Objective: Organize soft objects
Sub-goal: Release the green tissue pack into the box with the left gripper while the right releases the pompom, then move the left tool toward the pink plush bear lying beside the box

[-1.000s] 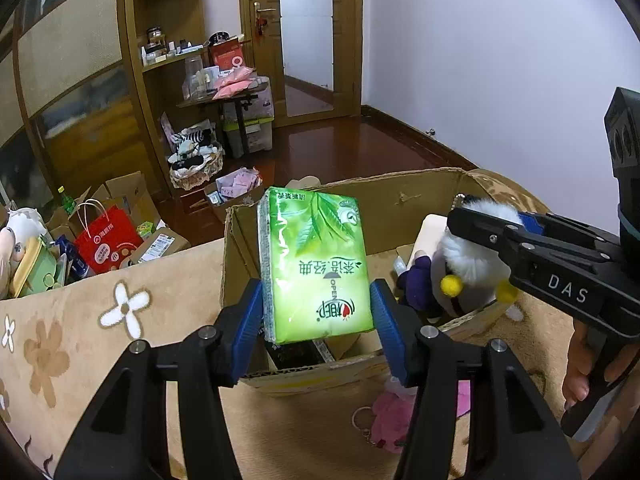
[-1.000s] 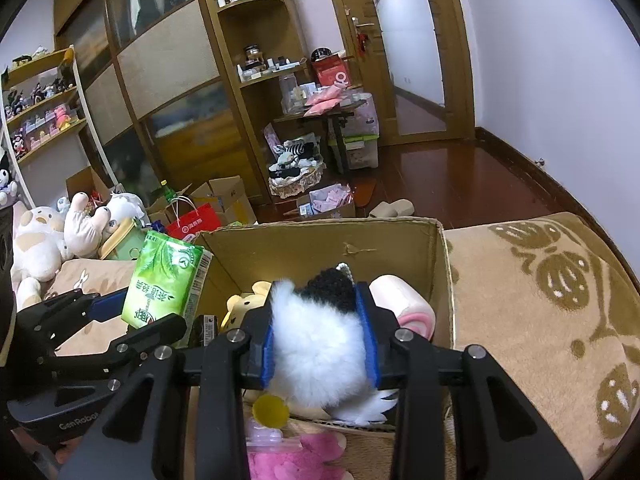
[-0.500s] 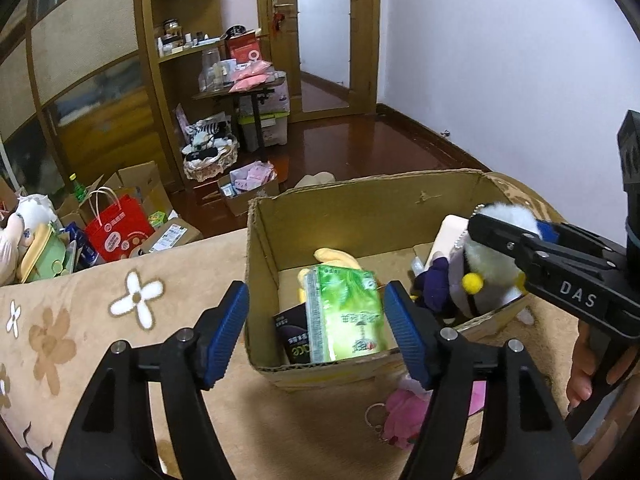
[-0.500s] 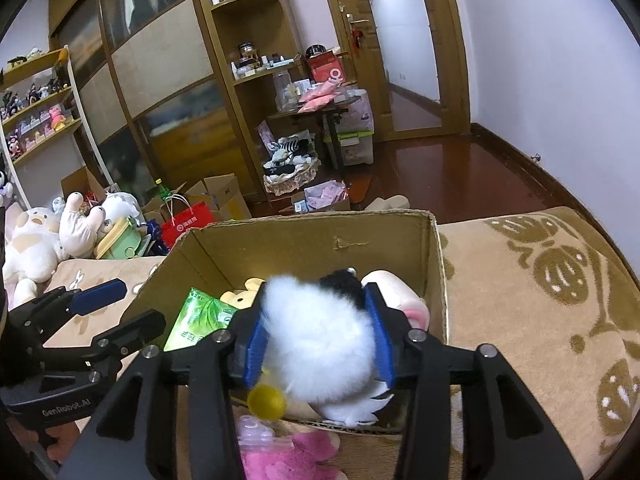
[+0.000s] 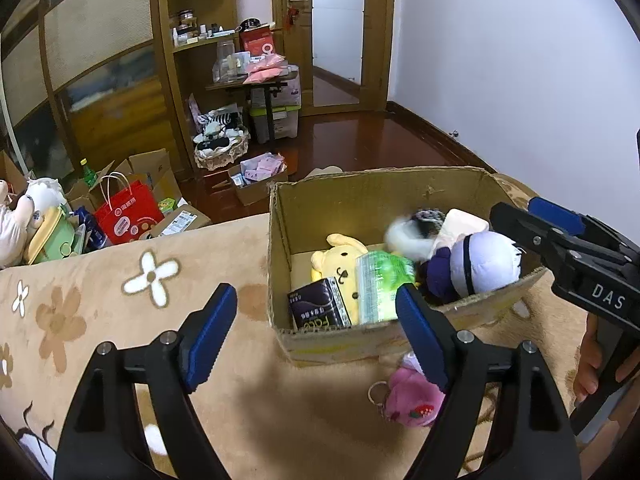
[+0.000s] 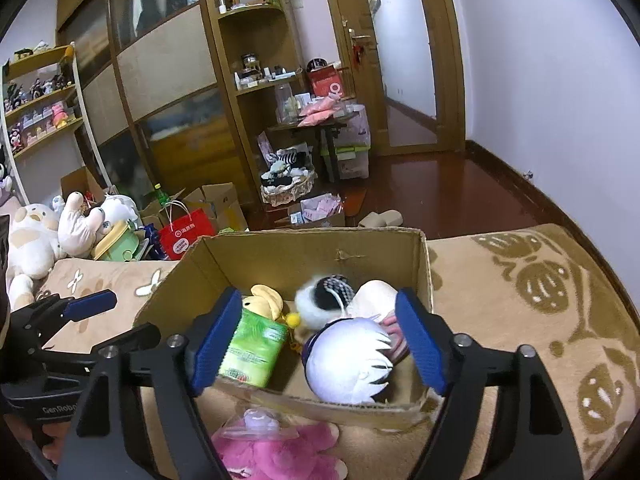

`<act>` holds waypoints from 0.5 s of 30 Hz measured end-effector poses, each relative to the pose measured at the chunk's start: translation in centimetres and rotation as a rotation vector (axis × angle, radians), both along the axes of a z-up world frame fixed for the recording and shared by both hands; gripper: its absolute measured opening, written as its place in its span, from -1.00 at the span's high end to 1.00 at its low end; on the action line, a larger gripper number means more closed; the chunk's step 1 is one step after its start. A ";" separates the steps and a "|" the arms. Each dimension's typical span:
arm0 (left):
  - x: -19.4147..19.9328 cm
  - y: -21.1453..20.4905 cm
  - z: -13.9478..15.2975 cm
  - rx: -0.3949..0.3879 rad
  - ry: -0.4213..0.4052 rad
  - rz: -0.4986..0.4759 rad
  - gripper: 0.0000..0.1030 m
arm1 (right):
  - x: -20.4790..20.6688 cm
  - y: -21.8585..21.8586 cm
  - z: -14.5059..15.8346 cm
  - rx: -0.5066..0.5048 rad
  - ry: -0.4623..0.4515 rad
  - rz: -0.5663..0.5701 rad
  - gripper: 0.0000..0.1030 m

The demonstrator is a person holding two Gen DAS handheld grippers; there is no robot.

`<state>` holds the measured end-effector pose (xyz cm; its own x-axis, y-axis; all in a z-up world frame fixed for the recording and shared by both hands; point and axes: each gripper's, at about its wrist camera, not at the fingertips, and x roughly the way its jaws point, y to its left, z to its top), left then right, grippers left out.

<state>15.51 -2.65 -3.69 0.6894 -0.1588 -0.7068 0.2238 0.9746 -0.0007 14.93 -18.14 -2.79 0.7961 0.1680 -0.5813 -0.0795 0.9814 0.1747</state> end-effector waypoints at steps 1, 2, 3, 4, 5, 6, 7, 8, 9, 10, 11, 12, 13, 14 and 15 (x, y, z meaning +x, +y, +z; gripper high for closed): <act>-0.3 0.0 0.1 0.001 0.000 0.001 -0.59 | -0.3 0.1 0.2 -0.001 -0.001 0.001 -0.74; -0.6 0.1 0.1 0.004 0.000 0.002 -0.59 | -0.5 0.2 0.4 -0.002 -0.002 0.000 -0.77; -0.8 0.1 0.2 0.010 0.001 0.006 -0.60 | -0.9 0.3 0.5 -0.004 -0.003 -0.001 -0.81; -1.0 0.2 0.2 0.015 0.000 0.012 -0.61 | -1.0 0.3 0.6 -0.005 -0.005 -0.002 -0.84; -1.3 0.2 0.3 0.026 -0.003 0.026 -0.68 | -1.4 0.3 0.8 -0.007 -0.005 -0.002 -0.87; -1.6 0.2 0.4 0.034 -0.005 0.038 -0.75 | -1.6 0.4 0.9 -0.010 -0.003 0.001 -0.93; -1.8 0.2 0.5 0.038 -0.010 0.046 -0.84 | -1.8 0.4 1.0 -0.011 -0.002 0.002 -0.99; -2.2 0.2 0.7 0.040 -0.020 0.051 -0.84 | -2.1 0.5 1.2 -0.015 -0.002 0.005 -1.00; -2.6 0.1 0.8 0.043 -0.025 0.051 -0.84 | -2.3 0.4 1.3 -0.020 -0.004 0.008 -1.00; -2.9 0.1 0.9 0.048 -0.026 0.050 -0.84 | -2.6 0.5 1.4 -0.028 -0.005 0.011 -1.00; -3.3 0.1 1.0 0.051 -0.025 0.048 -0.85 | -3.0 0.6 1.6 -0.042 -0.007 0.015 -1.00; -3.5 0.1 1.0 0.053 -0.022 0.048 -0.85 | -3.2 0.7 1.7 -0.048 -0.009 0.016 -1.00; -3.8 0.1 1.0 0.051 -0.020 0.049 -0.85 | -3.5 0.7 1.8 -0.056 -0.011 0.017 -1.00; -4.1 0.0 1.1 0.049 -0.018 0.050 -0.85 | -3.8 0.8 1.9 -0.062 -0.012 0.017 -1.00; -4.3 0.0 1.2 0.046 -0.017 0.050 -0.85 | -4.2 0.9 1.9 -0.066 -0.010 0.015 -1.00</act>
